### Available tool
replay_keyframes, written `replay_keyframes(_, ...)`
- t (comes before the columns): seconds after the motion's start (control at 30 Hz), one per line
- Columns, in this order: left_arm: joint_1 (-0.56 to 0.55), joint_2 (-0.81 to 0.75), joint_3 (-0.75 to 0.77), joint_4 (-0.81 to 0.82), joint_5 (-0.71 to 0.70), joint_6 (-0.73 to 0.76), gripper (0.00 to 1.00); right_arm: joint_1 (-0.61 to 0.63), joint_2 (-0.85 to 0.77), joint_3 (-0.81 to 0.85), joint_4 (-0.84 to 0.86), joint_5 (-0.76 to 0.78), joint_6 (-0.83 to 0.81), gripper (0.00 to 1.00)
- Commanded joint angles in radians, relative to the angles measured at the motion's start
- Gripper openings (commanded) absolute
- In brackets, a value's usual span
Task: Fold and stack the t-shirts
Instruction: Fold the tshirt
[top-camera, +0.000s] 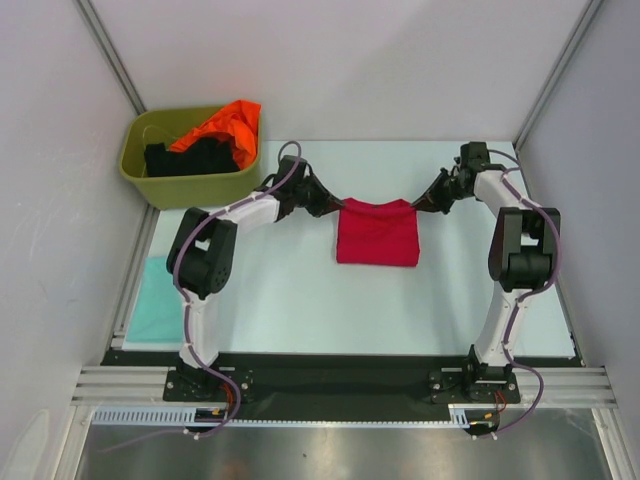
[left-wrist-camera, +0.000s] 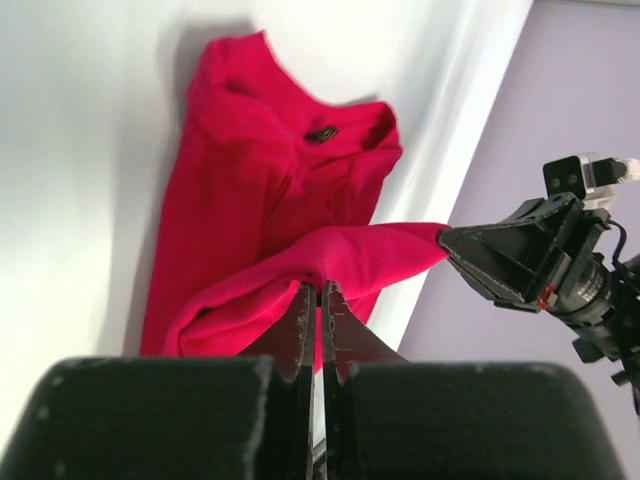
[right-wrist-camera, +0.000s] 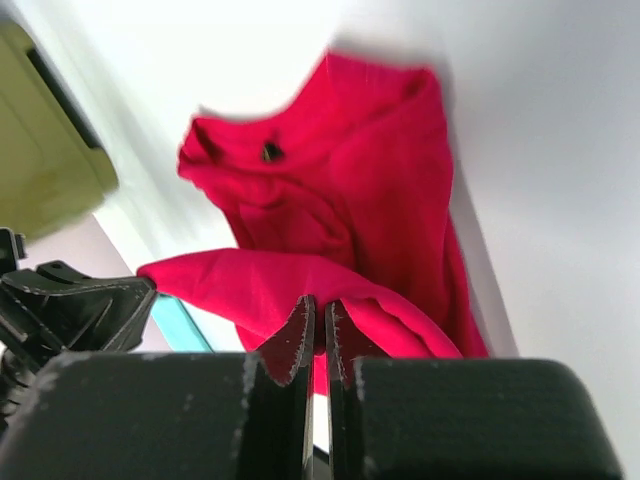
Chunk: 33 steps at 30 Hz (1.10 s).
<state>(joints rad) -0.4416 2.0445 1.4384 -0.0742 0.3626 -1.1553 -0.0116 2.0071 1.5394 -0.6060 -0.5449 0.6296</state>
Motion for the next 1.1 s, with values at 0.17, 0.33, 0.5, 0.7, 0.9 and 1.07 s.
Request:
replay_keyframes(0.17,0.015,0.098,0.129,0.070,0.076,-0.038,0.00,-0.033,0.087,0.102,0.005,-0.053,-0.016,0.00)
replay_keyframes(0.33,0.030,0.103,0.131,0.100,0.047,-0.040,0.00,-0.041,0.127,0.131,0.018,-0.070,-0.019,0.01)
replay_keyframes(0.5,0.047,0.114,0.135,0.099,0.038,-0.034,0.00,-0.044,0.156,0.185,0.018,-0.076,-0.011,0.03)
replay_keyframes(0.7,0.060,0.167,0.172,0.123,0.075,-0.055,0.01,-0.045,0.203,0.241,0.012,-0.086,0.008,0.04)
replay_keyframes(0.9,0.064,0.207,0.212,0.140,0.081,-0.067,0.01,-0.047,0.243,0.281,0.014,-0.082,0.021,0.04)
replay_keyframes(1.07,0.070,0.246,0.249,0.137,0.082,-0.066,0.00,-0.047,0.280,0.317,0.014,-0.090,0.028,0.06)
